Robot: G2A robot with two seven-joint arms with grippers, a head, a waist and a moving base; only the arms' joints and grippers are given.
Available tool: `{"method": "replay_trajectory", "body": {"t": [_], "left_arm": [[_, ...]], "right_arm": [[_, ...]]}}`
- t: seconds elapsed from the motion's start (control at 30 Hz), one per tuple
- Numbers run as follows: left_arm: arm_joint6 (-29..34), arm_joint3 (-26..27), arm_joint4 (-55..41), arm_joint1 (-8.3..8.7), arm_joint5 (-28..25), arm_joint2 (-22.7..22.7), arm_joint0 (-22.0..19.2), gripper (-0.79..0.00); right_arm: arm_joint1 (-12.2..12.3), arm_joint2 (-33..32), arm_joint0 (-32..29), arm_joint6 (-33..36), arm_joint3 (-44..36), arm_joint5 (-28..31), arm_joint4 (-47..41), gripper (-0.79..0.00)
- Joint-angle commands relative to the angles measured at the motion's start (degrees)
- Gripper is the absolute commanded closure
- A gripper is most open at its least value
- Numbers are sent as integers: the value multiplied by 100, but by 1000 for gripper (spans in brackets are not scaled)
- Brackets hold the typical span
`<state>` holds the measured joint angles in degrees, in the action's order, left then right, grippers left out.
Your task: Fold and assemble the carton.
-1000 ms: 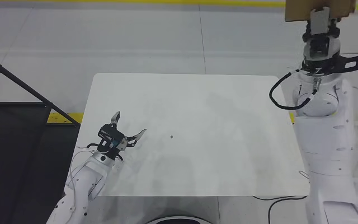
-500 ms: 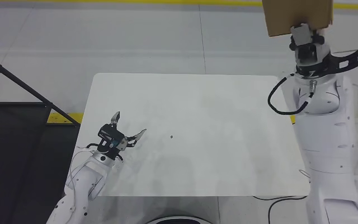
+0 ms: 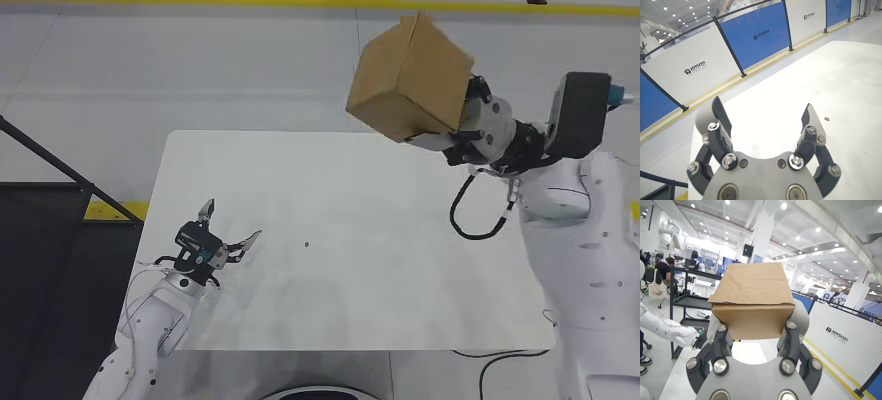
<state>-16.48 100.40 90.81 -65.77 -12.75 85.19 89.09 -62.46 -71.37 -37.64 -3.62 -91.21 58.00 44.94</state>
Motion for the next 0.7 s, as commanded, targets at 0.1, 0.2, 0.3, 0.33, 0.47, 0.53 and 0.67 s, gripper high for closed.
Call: {"method": "replay_trajectory", "body": {"t": [0.1,0.2,0.3,0.33,0.47,0.53,0.67], "left_arm": [[0,0,0,0,0,0,0,-785],[0,0,0,0,0,0,0,-785],[0,0,0,0,0,0,0,-785],[0,0,0,0,0,0,0,-785],[0,0,0,0,0,0,0,-785],[0,0,0,0,0,0,0,-785],[0,0,0,0,0,0,0,-785]], "right_arm": [[223,227,-438,-45,82,0,341,0],[345,439,-696,-136,299,0,449,0],[455,843,-932,-171,524,0,679,0],[485,988,-981,-228,599,0,755,0],[577,1638,-994,-413,1012,0,1189,0],[596,1936,-932,-663,1209,0,1343,0],[589,2550,-761,-980,1740,0,1778,0]]}}
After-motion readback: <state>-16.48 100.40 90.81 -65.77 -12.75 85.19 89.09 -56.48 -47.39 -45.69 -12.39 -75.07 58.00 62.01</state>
